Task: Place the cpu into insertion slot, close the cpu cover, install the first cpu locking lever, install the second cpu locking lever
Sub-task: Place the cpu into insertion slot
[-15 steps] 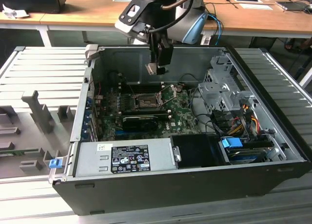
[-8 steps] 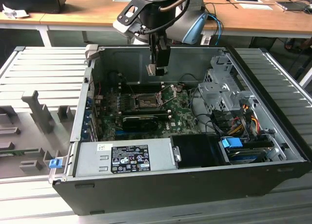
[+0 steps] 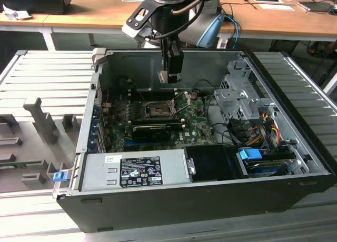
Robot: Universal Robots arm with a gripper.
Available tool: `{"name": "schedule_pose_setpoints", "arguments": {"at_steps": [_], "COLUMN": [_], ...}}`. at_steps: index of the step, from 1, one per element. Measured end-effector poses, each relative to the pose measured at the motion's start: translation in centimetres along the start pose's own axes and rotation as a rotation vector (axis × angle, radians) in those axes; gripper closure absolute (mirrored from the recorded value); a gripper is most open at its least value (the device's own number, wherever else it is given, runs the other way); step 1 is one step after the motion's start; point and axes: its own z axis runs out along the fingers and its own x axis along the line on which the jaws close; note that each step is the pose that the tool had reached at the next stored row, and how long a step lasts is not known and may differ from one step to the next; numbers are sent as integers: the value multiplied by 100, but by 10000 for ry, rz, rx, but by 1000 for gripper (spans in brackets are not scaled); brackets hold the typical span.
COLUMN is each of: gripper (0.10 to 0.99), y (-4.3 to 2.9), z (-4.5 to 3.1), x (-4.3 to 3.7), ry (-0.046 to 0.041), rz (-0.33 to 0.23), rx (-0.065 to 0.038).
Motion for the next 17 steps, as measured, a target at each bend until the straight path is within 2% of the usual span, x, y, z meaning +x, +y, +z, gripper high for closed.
{"name": "schedule_pose_setpoints", "arguments": {"at_steps": [3,7,8,14,17], "gripper": [561,561,561,561,561], "y": [-1,-3,-7,-25,-31], "z": [15,39,66,200,238], "x": [0,0,-1,-2,-3], "ry": [-6,-67,-76,-77,-78], "rz": [65,768,891,892,902], "rx": [-1,-11,-14,-13,-10]}}
